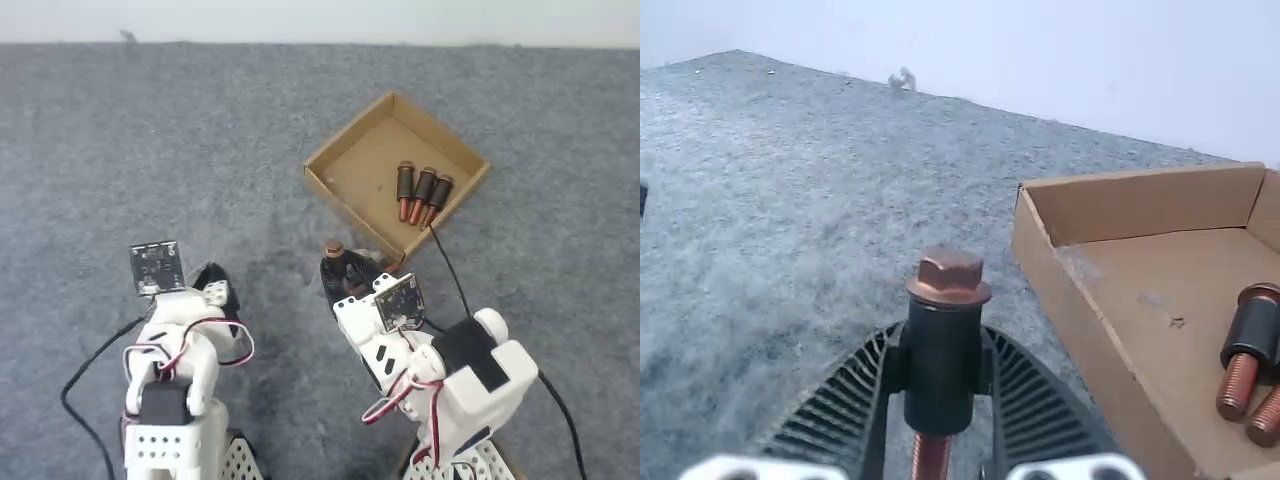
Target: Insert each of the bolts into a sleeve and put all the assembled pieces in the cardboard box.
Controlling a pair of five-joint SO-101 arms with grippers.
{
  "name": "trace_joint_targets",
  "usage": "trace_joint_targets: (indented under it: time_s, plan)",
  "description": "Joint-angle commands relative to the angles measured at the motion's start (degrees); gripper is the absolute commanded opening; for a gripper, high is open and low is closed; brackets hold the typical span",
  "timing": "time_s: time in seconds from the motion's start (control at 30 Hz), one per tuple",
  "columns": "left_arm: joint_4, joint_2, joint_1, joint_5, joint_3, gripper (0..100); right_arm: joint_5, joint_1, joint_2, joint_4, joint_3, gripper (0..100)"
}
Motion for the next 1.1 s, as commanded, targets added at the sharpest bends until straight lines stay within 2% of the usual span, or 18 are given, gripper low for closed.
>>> trace_joint_targets:
  time_s: [0.0,0.17,0.27,0.47,0.6,0.87,1.07]
  plan:
    - [2.55,-0.97,-4.66,-8.35,-0.22,1,-0.26,0.75,-6.90,0.40,1.14,0.6]
    - [3.34,-0.97,-11.25,-19.08,-0.22,1,-0.26,0.92,-15.16,11.30,2.37,0.6]
    - [5.01,-0.97,-12.75,-23.12,-0.22,1,-0.26,1.10,-20.62,18.51,2.55,0.6]
    - [6.51,-0.97,-12.75,-23.65,-0.22,1,-0.26,1.19,-30.11,31.43,2.64,0.6]
    - [6.68,-0.97,-13.01,-23.65,-0.22,1,-0.26,4.00,-36.44,40.31,-0.09,0.6]
    - [6.77,-0.97,-13.01,-23.65,-0.22,1,-0.70,10.77,-47.16,68.97,-13.98,0.6]
    - [6.77,-0.97,-13.01,-23.82,-0.22,1,-0.35,13.23,-48.04,79.60,-25.05,0.6]
